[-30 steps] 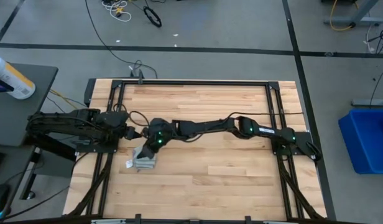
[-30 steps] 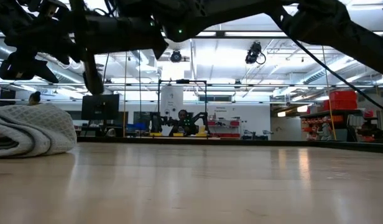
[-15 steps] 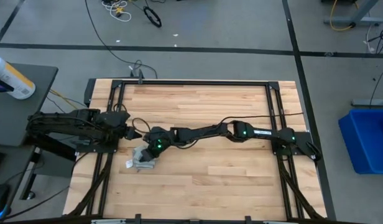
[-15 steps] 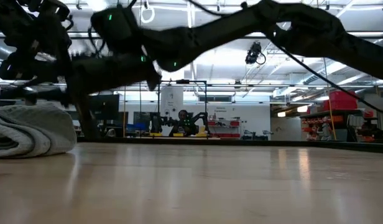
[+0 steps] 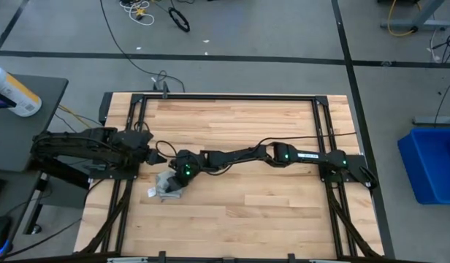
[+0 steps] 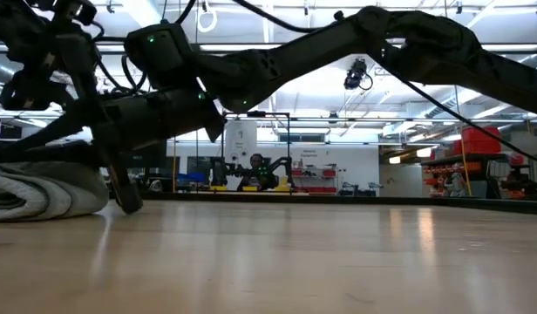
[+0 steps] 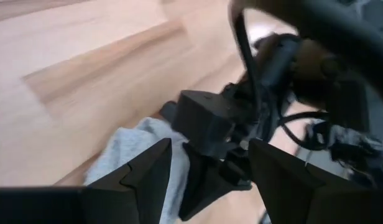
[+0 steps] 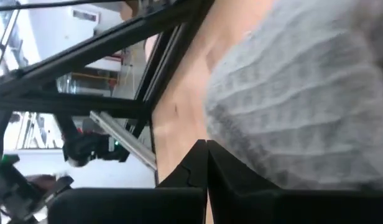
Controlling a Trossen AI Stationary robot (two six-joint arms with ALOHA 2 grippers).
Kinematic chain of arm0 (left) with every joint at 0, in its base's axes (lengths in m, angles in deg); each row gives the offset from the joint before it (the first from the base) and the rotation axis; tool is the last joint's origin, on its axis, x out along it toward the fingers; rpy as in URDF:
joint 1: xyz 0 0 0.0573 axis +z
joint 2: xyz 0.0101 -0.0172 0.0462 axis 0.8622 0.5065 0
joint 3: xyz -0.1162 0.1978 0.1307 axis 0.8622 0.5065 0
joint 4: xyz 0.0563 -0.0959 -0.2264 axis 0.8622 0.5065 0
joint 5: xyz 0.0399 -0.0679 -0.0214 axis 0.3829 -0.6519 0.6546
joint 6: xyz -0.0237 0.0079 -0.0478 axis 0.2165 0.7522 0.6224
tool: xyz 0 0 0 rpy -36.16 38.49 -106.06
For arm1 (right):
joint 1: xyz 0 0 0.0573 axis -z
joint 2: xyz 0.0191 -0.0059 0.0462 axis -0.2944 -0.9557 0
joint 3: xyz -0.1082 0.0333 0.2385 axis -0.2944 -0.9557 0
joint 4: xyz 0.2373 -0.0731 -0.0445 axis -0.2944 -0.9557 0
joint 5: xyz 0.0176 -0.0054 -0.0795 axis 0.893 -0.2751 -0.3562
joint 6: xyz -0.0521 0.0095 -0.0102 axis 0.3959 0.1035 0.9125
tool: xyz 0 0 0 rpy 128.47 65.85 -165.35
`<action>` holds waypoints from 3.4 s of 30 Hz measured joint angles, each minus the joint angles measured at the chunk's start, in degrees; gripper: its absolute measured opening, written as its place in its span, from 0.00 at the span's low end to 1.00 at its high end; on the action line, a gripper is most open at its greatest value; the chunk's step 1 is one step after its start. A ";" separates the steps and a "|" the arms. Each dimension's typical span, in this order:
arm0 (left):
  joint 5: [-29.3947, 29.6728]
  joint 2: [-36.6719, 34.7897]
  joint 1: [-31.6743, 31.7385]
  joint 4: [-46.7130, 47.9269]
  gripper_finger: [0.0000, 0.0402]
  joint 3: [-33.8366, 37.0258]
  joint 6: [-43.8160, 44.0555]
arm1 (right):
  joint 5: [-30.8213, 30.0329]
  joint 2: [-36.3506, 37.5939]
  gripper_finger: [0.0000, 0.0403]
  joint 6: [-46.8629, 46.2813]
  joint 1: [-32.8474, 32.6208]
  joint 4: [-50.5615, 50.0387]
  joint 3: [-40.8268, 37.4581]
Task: Fold microfiber towels
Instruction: Fold the grey towel, then return to Home Position
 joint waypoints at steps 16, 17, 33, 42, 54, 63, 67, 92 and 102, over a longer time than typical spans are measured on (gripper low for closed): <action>2.58 0.00 -0.04 14.58 0.56 -28.68 -12.91 | -9.13 20.29 0.00 24.64 -4.21 -21.03 0.04; 2.37 0.00 -0.04 16.79 0.56 -30.24 -13.48 | -10.22 21.95 0.00 26.18 -4.37 -23.08 0.07; 7.58 -6.47 0.08 42.20 0.56 -46.96 -28.64 | -24.12 45.24 0.01 47.63 -2.96 -52.10 0.17; 9.67 -25.20 8.10 44.72 0.56 -50.07 -20.21 | -28.49 55.70 0.01 51.03 -1.04 -55.97 -1.69; 1.84 -25.07 19.64 44.46 0.53 -51.08 -34.10 | -47.08 91.70 0.01 41.49 -7.14 -23.69 -51.74; -4.77 -25.05 21.97 44.63 0.38 -42.58 -44.68 | -55.13 112.65 0.04 27.04 -16.77 1.17 -91.03; -6.69 -25.05 21.97 44.66 0.33 -40.26 -43.71 | -54.26 117.00 0.08 25.83 -20.70 5.10 -100.88; 10.49 -25.05 21.97 44.64 0.32 -37.64 -53.49 | -69.15 134.09 0.42 40.87 -32.25 4.71 -133.74; -14.07 -25.08 21.97 44.70 0.32 -35.56 -63.79 | -68.95 131.33 0.54 43.30 -32.22 11.08 -133.79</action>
